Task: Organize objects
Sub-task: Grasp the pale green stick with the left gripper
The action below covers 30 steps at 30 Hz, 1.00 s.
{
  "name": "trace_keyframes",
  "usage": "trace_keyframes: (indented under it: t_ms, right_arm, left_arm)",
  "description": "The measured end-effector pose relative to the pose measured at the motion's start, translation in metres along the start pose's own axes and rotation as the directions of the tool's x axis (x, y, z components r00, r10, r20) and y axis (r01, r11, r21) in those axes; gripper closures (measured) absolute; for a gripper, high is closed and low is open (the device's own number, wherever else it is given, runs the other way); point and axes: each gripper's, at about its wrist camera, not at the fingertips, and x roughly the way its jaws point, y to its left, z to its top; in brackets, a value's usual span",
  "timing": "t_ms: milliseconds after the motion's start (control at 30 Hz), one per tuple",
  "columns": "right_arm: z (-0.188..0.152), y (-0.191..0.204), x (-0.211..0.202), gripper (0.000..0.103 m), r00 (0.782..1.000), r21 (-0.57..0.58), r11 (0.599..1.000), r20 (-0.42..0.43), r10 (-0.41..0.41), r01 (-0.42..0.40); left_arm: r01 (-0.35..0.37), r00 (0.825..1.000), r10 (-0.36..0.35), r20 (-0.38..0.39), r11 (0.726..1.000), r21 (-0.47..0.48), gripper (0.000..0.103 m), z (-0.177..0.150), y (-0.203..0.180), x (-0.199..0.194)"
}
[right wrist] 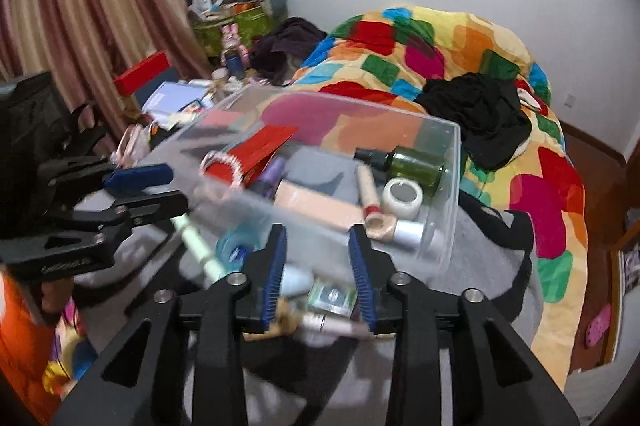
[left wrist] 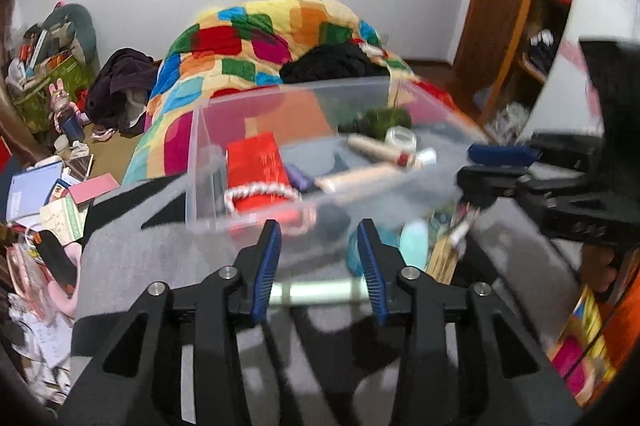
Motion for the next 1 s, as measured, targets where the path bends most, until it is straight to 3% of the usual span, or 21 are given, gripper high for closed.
trace_keyframes:
  t_ms: [133,200,400,633,767,933,1000]
  right_arm:
    - [-0.019,0.013,0.001,0.062,0.999,-0.051,0.998,-0.036,0.036,-0.037]
    - [-0.029,0.019,0.006,0.058,0.998,-0.079,0.996,-0.058,0.036,-0.041]
    - [-0.046,0.033,0.021,0.053,0.993,-0.132,0.990,-0.114,0.038,-0.053]
    - [-0.052,0.030,0.033,0.053,0.991,-0.126,0.992,-0.131,0.009,-0.026]
    - [-0.054,0.030,0.031,0.066,0.993,-0.124,0.992,-0.116,0.011,-0.025]
    - [-0.054,0.031,0.031,0.066,0.994,-0.112,0.994,-0.108,0.005,-0.017]
    - [-0.054,0.030,0.030,0.066,0.994,-0.103,0.995,-0.106,0.006,-0.017]
  left_arm:
    - [0.002,0.996,0.001,-0.085,0.999,0.041,0.058,-0.010,0.000,0.017]
    - [0.032,0.991,-0.023,-0.131,0.998,0.062,0.048,-0.010,-0.001,0.029]
    - [0.131,0.969,-0.116,-0.218,0.990,0.055,0.037,-0.006,0.000,0.053]
    - [0.173,0.956,-0.165,-0.241,0.985,0.013,0.036,-0.016,0.007,0.049]
    - [0.148,0.957,-0.129,-0.258,0.988,0.053,0.036,-0.027,0.004,0.045]
    - [0.099,0.969,-0.072,-0.238,0.990,0.105,0.054,-0.035,-0.004,0.037]
    - [0.092,0.972,-0.066,-0.227,0.990,0.104,0.075,-0.037,-0.007,0.033]
